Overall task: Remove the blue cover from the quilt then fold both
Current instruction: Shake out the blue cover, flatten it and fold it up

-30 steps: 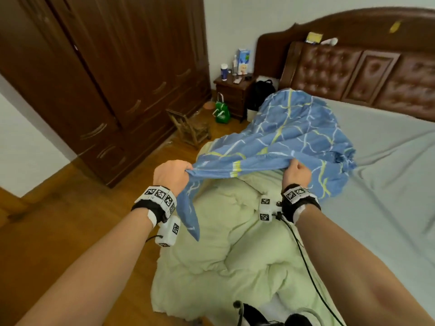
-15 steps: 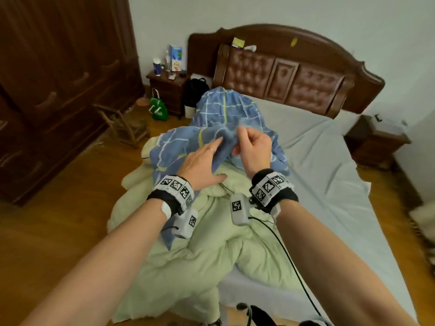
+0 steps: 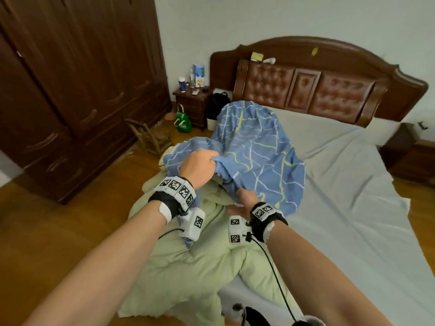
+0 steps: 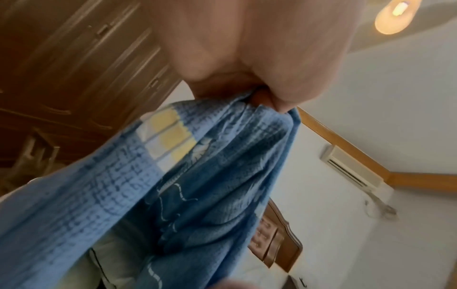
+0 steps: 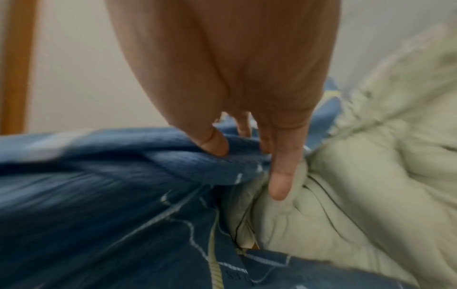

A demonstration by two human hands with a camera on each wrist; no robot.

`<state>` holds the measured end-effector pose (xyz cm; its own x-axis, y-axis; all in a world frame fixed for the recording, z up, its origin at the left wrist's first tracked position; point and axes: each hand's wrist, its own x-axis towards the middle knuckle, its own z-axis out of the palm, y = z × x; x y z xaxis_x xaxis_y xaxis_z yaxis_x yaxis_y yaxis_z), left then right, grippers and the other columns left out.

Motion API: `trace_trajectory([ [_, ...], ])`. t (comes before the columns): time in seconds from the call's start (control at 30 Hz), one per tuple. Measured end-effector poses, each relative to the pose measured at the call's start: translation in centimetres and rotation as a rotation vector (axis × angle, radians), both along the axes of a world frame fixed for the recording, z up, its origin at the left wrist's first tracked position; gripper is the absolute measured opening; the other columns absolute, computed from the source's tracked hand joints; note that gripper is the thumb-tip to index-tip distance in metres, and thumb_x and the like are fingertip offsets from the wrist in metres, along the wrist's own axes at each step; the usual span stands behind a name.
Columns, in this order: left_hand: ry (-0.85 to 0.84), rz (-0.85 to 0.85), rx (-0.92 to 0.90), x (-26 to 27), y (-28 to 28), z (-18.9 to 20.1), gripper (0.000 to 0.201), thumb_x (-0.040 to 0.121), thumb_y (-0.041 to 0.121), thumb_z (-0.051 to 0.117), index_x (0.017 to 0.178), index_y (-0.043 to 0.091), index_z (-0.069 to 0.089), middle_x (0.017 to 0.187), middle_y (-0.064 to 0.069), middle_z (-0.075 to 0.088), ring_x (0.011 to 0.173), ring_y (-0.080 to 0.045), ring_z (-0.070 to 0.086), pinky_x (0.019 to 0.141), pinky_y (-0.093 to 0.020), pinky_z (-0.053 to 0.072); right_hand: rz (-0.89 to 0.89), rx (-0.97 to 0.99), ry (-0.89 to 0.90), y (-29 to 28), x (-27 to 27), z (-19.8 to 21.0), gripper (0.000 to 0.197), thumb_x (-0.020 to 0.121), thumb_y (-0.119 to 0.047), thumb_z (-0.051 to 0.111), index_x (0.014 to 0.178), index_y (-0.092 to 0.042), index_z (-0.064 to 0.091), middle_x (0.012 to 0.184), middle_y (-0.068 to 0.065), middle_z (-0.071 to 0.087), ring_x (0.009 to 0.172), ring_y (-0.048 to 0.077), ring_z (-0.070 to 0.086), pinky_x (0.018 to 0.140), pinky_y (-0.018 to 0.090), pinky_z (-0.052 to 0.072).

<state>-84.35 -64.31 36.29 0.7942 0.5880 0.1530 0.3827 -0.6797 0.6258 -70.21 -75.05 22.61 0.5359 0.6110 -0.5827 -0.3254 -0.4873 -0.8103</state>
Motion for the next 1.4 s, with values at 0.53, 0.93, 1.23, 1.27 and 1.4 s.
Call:
trace_trajectory([
  [0.53,0.230,0.427,0.145,-2.6,-8.2,-0.6,0.011,0.080,0.008,0.048,0.070,0.008,0.051,0.065,-0.012,0.052,0.060,-0.029,0.048,0.053,-0.041,0.039,-0.195,-0.079,-0.265,-5.4,10.0,2.0,0.015,0.091,-0.017,0.062,0.105,-0.013,0.066,0.101,0.011,0.067,0.101,0.029,0.066,0.082,0.029,0.052],
  [0.93,0.297,0.337,0.344,2.5,-12.4,-4.4,0.032,0.079,0.020,0.063,0.111,0.024,0.063,0.112,-0.006,0.061,0.110,-0.028,0.052,0.088,-0.040,0.040,-0.803,0.605,-0.822,-19.5,10.0,14.7,0.029,0.089,-0.027,0.050,0.061,-0.024,0.042,0.059,0.000,0.042,0.061,0.018,0.041,0.057,0.039,0.038],
  [1.23,-0.112,-0.127,0.152,9.9,-24.3,0.4,0.049,0.090,0.037,0.062,0.134,0.024,0.046,0.127,-0.005,0.060,0.114,-0.029,0.057,0.088,-0.039,0.045,-0.339,0.654,-0.900,-24.6,3.1,16.3,0.027,0.099,-0.020,0.054,0.075,-0.010,0.050,0.063,0.002,0.057,0.060,0.020,0.059,0.062,0.043,0.051],
  [1.27,-0.121,-0.091,0.168,10.1,-24.2,0.5,0.028,0.094,0.030,0.056,0.121,0.022,0.054,0.113,-0.007,0.065,0.104,-0.033,0.060,0.078,-0.040,0.045,-0.316,0.658,-0.883,-24.7,3.0,15.7,0.025,0.100,-0.020,0.053,0.076,-0.011,0.052,0.064,0.002,0.060,0.061,0.023,0.061,0.062,0.043,0.051],
  [1.4,-0.107,-0.059,0.227,9.9,-24.5,1.0,0.016,0.095,0.022,0.045,0.082,0.013,0.044,0.065,-0.006,0.051,0.067,-0.036,0.054,0.057,-0.041,0.038,-0.281,0.652,-0.723,-26.6,5.3,12.8,0.017,0.102,-0.029,0.045,0.102,-0.015,0.054,0.093,0.006,0.071,0.081,0.029,0.069,0.060,0.041,0.053],
])
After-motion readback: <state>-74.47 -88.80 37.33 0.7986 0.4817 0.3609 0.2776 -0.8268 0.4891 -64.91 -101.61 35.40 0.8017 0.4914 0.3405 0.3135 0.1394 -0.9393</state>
